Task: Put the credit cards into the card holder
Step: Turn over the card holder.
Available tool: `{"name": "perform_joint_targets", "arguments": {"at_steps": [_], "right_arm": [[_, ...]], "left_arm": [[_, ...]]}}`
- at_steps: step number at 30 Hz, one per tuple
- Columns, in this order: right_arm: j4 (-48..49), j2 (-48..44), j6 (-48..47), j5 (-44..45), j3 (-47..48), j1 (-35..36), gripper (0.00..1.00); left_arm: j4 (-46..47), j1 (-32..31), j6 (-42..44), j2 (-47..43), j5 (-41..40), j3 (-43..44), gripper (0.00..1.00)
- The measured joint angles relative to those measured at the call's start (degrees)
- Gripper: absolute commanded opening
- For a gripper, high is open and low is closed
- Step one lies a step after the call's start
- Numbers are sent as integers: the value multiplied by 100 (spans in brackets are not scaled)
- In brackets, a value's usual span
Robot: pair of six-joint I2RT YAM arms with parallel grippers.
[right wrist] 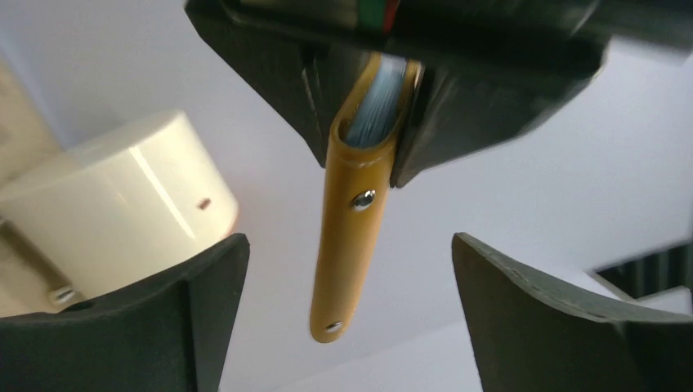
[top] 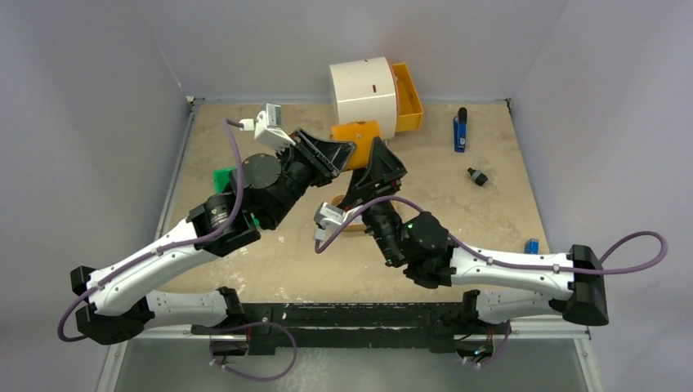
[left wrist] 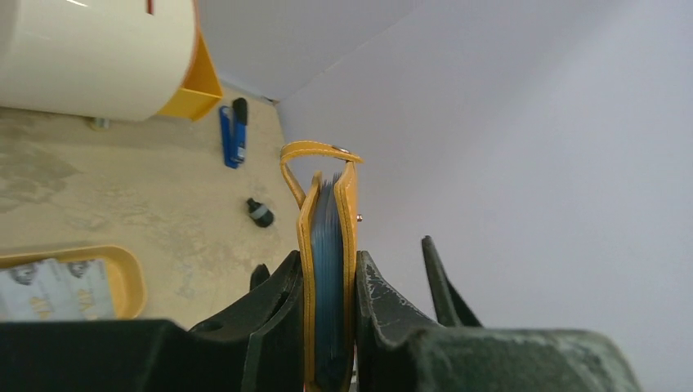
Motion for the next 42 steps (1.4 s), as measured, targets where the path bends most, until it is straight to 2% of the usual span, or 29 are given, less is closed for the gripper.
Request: {"name": "perform_joint_targets", "arguments": {"at_steps": [3,4,7,10,15,18,22,26,34,42], "right_arm": [[-2037,-103,1617,72,658,107,99],[-2833,-162,2317,-74,966,105,99],[-4433,-509,4153,-748,1545,-39,99],[-5466,-1045,5764,-1862,1742,-608,99],[-6321,-1628,7984,-4334,1823,-2332,99],[-6417,-1598,9018,-5845,1974,-2988,99],[-6028,-1381,10236,-7576,1991,-3252,99],[-5359,-1060,11293,-8736,1950,-3346,99],[-4439,-903,12583,-9932,1915,-3381,99],[-4461,-852,12749,-10220,1917,-3386,99]], "left_arm": [[-245,2,356,-94,-308,-42,0],[-345,2,525,-155,-389,-42,0],[-791,2,1161,-393,-490,37,0],[-1419,9,1989,-632,-374,299,0],[-2363,13,3305,-1156,444,505,0],[-2680,13,3936,-1567,1353,402,0],[-2684,13,4444,-2002,2374,162,0],[-2629,13,4767,-1930,3191,201,0],[-2632,13,5104,-1263,4242,391,0],[-2601,13,5252,-1222,4601,658,0]]}}
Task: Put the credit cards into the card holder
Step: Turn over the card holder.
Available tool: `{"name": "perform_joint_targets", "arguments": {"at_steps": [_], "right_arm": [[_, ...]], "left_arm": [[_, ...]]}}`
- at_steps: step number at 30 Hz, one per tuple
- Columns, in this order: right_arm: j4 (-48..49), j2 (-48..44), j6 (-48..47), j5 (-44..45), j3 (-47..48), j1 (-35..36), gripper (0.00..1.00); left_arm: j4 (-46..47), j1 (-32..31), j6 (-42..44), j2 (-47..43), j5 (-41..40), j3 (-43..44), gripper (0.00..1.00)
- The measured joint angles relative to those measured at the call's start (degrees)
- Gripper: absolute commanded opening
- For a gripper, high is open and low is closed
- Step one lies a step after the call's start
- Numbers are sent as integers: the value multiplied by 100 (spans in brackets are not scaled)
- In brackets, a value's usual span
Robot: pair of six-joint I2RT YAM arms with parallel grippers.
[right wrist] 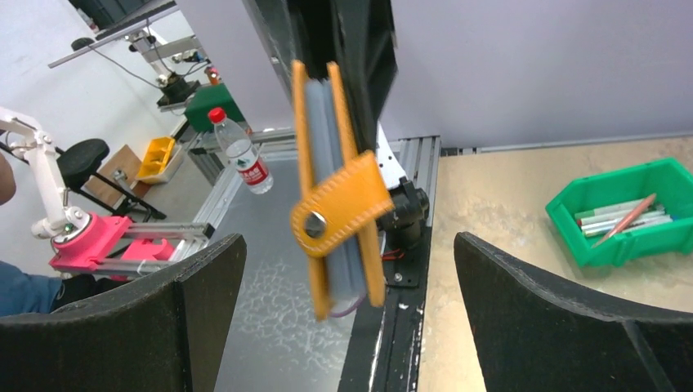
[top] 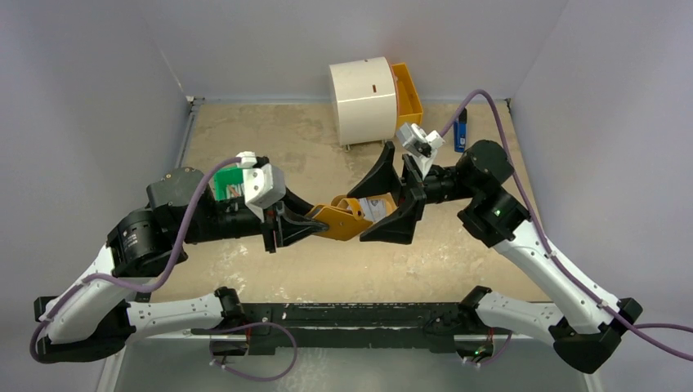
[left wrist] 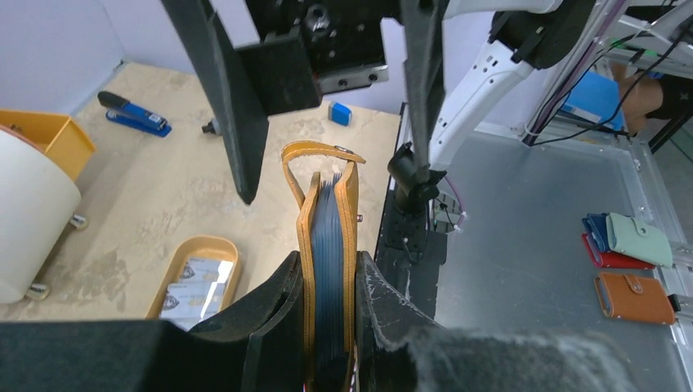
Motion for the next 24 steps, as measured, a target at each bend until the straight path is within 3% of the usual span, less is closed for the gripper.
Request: {"name": "perform_joint_targets", "arguments": {"at_steps": [6,16,20,24], "right_arm": [[-256,79,-111,101,-2,0,95],[385,85,446,72,-201,0,62],[485,136,612,31,-225,13,57],[511,151,640,-13,-225,87,42]], "left_arm": [[111,0,37,17,146,118,0],[127,0,61,114,138,125,0],[177,0,61,116,120,125,0],[229,0,79,114,94,125,0]]}}
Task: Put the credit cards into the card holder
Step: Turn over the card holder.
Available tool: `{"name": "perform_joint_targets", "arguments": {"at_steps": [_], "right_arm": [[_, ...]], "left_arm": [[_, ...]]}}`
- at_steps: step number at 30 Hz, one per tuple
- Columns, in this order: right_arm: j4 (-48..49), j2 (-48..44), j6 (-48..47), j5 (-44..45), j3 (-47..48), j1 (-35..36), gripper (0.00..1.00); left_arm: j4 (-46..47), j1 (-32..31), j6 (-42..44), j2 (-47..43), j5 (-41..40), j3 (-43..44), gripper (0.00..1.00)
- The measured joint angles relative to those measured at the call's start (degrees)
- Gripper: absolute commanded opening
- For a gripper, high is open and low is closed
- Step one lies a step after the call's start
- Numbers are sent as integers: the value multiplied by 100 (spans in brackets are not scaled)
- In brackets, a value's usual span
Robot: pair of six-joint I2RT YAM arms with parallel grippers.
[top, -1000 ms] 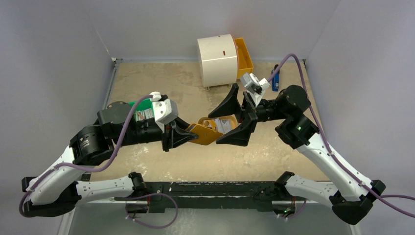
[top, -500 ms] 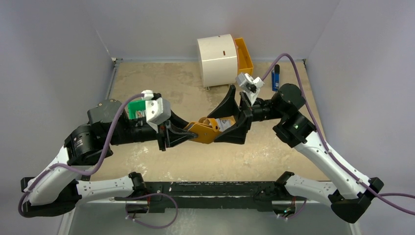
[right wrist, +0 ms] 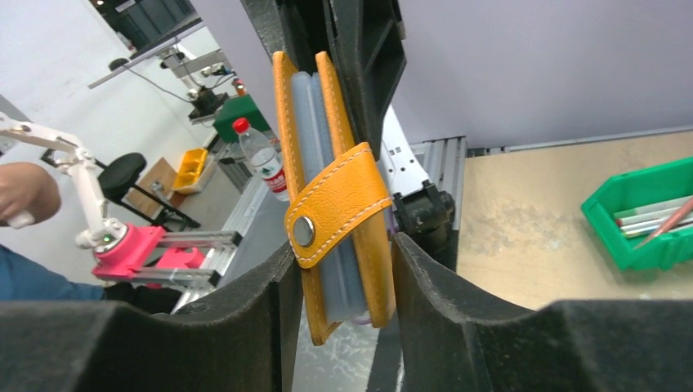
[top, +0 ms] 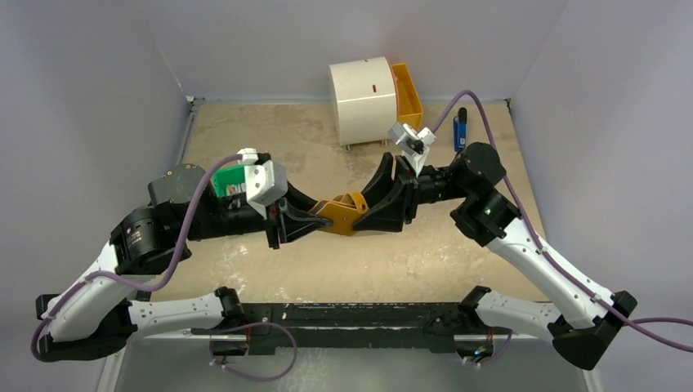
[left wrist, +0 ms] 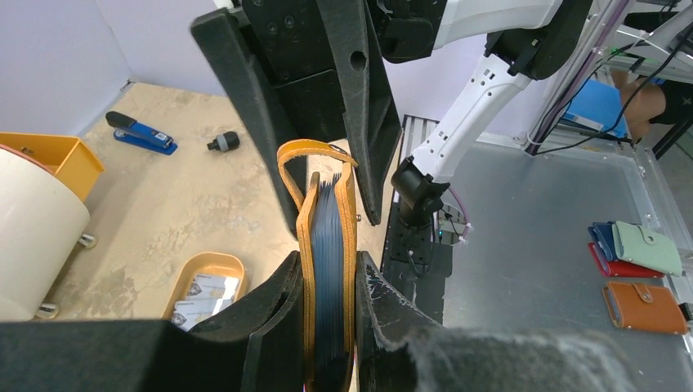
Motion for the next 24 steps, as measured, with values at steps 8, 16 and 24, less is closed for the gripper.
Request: {"name": "perform_joint_targets", "arguments": {"at_steps": [8,16,24], "right_arm": [[35,50,2,-37,0,103,13],[575,-17,166,199,-151,181,0],[776,-581,470,1327,-461,247,0]], "left_arm": [[15,2,50,-15,-81,0,0],[592,-15,-483,-280,-605,-354,60],[2920,-2,-1766,-1486,-1952,-2269,71]]}}
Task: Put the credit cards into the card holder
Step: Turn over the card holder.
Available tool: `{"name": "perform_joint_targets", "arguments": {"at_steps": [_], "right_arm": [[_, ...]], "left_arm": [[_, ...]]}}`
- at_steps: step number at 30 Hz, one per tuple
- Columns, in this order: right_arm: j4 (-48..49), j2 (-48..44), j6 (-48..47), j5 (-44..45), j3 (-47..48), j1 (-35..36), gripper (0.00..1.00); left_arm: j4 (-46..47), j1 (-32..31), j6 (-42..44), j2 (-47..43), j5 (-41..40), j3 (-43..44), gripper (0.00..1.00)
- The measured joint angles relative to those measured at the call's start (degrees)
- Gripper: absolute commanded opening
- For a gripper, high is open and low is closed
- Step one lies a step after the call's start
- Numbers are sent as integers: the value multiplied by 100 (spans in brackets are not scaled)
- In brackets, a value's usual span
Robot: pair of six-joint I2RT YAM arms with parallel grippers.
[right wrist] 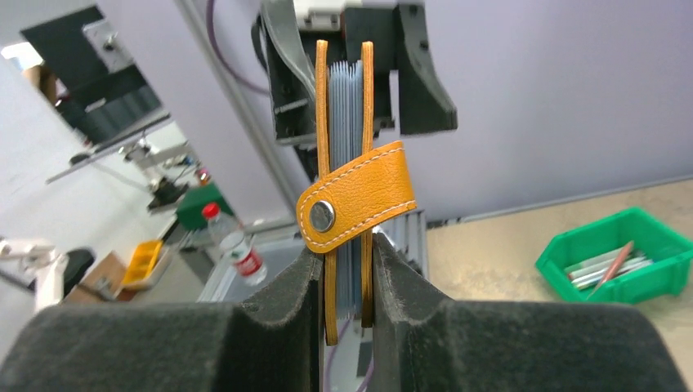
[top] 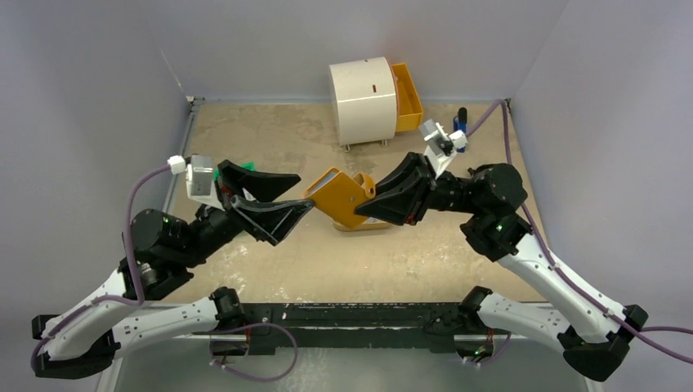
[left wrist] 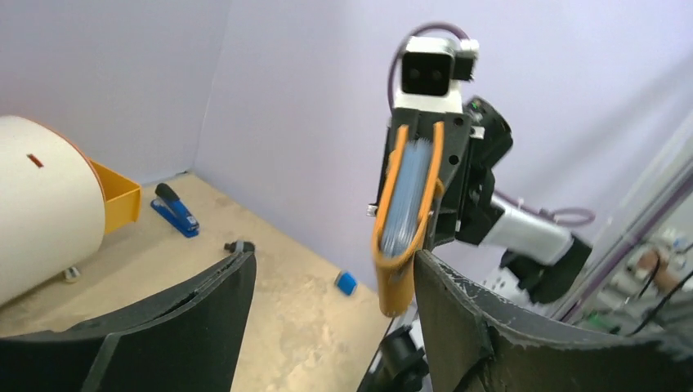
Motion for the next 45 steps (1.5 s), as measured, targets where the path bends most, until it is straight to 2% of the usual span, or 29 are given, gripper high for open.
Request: {"name": "perform_joint_targets", "arguments": {"at_steps": [5,8,18,28,33,41,45], "right_arm": [[304,-212,101,800,-68,0,0],[481,-188,210,1126,-70,0,0],[922,140,673,1952,-269,4,0],[1239,197,1115,2192,-485,4,0],[1423,203,1351,2245,-664,4,0],[1628,203,1543,2245,-726,4,0],[1829,245,1749,2243,-833,4,0]], "left_arm": [[1259,2,-761,-466,-608,-970,74],[1834,2,-1082,-396,-752,-1281,76],[2900,2,-1832,839,-999,-1123,78],[3471,2,-1987,1019,-1005,-1126,61],[3585,4,-1978,977,-1051,-1152,48],[3589,2,-1969,1021,-1045,-1154,47],[3589,2,-1976,1082,-994,-1154,37]]}}
